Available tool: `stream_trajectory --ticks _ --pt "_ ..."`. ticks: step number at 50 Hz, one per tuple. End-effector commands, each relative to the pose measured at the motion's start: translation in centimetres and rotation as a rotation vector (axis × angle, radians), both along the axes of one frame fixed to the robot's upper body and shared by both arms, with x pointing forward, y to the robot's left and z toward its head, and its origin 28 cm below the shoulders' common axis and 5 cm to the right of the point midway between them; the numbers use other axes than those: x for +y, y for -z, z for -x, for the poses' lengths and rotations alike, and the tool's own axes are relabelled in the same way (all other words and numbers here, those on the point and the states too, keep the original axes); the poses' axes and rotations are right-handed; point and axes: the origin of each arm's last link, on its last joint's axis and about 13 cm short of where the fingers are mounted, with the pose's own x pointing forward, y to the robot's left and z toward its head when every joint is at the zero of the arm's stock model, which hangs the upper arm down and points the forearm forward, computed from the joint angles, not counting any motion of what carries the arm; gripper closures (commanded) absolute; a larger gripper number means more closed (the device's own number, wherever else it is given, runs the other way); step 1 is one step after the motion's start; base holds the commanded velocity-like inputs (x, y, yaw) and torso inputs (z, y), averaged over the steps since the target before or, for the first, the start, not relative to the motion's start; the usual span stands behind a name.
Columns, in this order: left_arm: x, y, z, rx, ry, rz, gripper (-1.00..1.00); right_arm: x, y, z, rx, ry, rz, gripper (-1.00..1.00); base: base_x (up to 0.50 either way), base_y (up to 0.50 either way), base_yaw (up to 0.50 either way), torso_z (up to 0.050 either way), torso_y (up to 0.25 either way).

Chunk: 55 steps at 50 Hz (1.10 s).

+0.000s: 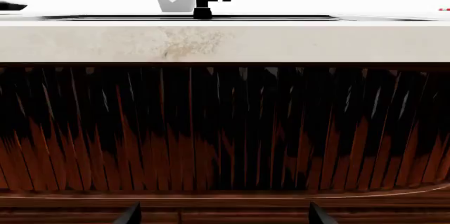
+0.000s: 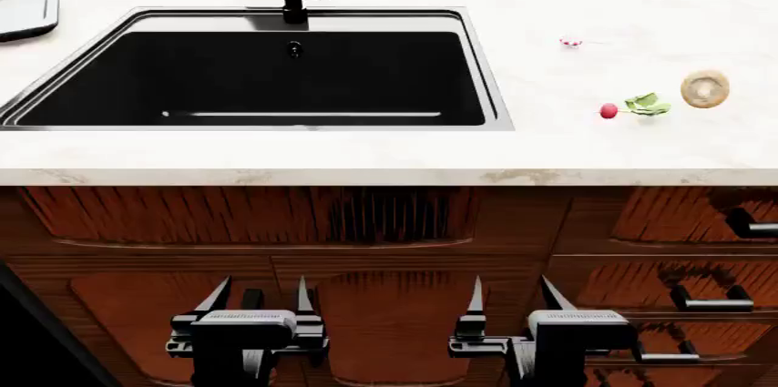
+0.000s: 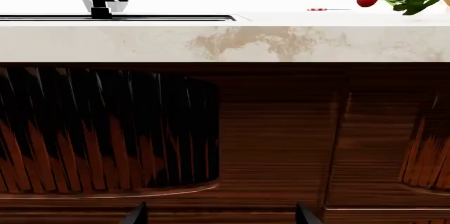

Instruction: Pick up the fruits and vegetables and place them in the sink. Turn on the sink faucet to wash them. Then turn the sink off and put them in the tray.

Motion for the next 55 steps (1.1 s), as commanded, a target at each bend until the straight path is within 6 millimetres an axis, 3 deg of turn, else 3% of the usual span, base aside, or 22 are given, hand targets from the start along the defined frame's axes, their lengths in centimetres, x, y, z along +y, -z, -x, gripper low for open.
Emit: stream_trajectory --ticks 1,8,55 --pt "0.0 0.02 0.0 0.002 0.0 0.0 -1.0 0.03 0.02 -0.02 0.004 0.002 0.001 -1.0 0.0 0.0 0.0 0.0 0.0" --pt "0.03 0.15 0.0 0.015 -0.004 0.004 -1.0 0.09 0.06 -0.09 0.019 0.004 -0.003 -1.0 0.0 -0.03 0.0 0.0 0.0" --pt "0.04 0.25 -0.25 0.032 0.0 0.009 -1.0 0.07 0.11 -0.19 0.035 -0.011 -0.009 -1.0 -0.03 -0.5 0.0 0.0 0.0"
